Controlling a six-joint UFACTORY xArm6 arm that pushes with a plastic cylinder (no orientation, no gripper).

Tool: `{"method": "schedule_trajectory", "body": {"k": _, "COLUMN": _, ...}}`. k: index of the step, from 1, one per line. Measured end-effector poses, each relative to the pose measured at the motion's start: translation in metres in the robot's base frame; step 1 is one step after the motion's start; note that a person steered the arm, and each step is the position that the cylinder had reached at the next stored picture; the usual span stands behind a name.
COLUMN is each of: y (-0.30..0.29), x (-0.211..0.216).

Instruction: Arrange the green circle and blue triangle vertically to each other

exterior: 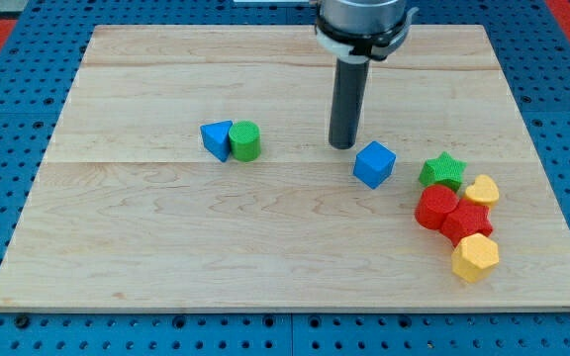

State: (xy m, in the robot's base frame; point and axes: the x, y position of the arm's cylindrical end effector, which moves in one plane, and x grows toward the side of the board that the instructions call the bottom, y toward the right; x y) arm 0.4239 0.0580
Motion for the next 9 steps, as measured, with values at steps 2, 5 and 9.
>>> {"method": "schedule_trajectory", "body": {"k": 2, "y": 0.05, "x": 0.029}}
{"method": "schedule_trajectory", "body": {"k": 5, "y": -0.19, "x": 0.029}}
{"method": "schedule_trajectory", "body": {"k": 9, "y": -0.096, "x": -0.011}}
